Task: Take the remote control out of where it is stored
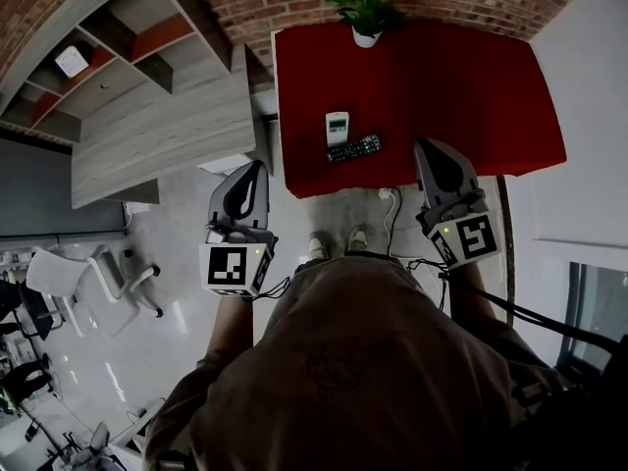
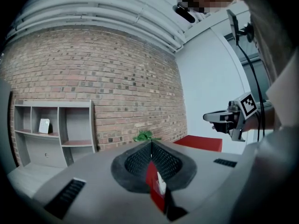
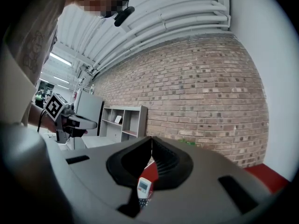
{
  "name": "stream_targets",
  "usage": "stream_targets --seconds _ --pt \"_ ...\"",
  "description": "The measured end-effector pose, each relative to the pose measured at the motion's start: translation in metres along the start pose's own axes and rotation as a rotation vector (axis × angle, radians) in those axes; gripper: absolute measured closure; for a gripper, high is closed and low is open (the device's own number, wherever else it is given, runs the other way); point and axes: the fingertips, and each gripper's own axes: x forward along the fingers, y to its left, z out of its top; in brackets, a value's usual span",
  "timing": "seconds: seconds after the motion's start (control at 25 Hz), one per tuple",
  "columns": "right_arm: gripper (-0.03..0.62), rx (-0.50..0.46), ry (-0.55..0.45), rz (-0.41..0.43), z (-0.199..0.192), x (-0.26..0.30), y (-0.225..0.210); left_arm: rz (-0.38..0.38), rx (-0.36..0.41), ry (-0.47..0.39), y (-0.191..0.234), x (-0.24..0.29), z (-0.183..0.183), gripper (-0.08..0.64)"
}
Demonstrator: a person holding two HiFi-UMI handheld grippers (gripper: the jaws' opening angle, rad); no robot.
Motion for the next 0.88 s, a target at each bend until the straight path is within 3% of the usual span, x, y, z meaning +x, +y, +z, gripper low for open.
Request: stream_targets --seconds 0.2,0.88 --pt "0.578 0.016 0.005 -0.029 -0.001 -0.004 -0.013 -0.050 0.019 -0.001 -0.016 0.013 0.000 0.551" --pt "0.578 0.015 0.025 -0.037 -0.015 0.044 -0.006 -0.064 0.024 0.006 -0.015 0.019 -0.001 0.551"
